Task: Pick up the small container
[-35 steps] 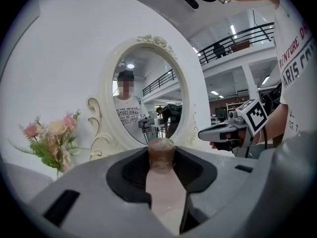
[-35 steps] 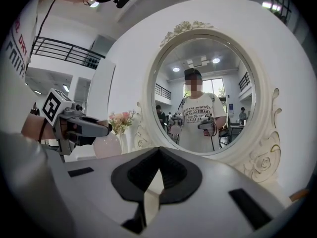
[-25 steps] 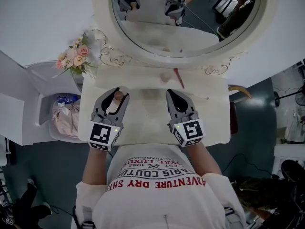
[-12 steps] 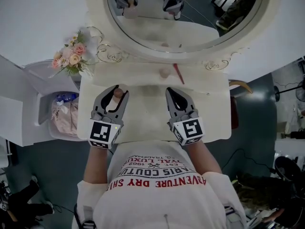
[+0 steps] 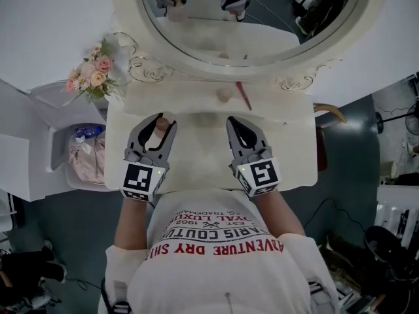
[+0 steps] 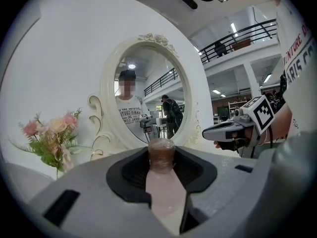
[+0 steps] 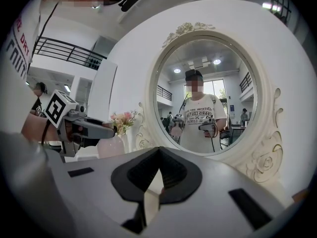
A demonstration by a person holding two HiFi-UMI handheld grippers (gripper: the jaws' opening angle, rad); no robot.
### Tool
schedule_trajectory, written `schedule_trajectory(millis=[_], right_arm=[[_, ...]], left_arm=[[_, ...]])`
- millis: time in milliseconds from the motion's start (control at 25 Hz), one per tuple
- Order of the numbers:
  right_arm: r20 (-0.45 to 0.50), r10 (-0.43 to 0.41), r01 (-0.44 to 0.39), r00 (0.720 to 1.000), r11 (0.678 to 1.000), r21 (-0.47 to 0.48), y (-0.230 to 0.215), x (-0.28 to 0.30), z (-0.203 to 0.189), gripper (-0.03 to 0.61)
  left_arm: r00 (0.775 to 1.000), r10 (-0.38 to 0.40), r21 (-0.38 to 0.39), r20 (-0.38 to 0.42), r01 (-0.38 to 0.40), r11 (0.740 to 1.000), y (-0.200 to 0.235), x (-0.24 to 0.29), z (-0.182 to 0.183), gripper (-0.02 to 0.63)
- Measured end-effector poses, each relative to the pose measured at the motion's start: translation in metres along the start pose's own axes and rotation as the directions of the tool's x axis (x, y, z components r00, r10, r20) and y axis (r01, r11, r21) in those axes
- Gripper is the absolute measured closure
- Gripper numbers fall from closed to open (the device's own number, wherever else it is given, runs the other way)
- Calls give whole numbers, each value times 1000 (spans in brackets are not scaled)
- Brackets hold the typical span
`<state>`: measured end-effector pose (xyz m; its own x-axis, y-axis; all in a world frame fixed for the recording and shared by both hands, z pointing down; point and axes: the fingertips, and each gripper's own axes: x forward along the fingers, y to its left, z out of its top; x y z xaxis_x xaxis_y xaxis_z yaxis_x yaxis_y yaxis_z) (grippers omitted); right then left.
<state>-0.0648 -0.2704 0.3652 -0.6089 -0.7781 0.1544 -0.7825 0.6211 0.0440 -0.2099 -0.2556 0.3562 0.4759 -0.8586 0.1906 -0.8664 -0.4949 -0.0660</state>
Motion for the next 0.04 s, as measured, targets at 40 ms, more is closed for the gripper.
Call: schedule_trajectory(millis=[40], right_arm=[[-1,-1,1,1000,1000,-1,-1,0,-1,580]], left_arm=[[1000,-2,1,-2,2,1000,0,1,-1,468]])
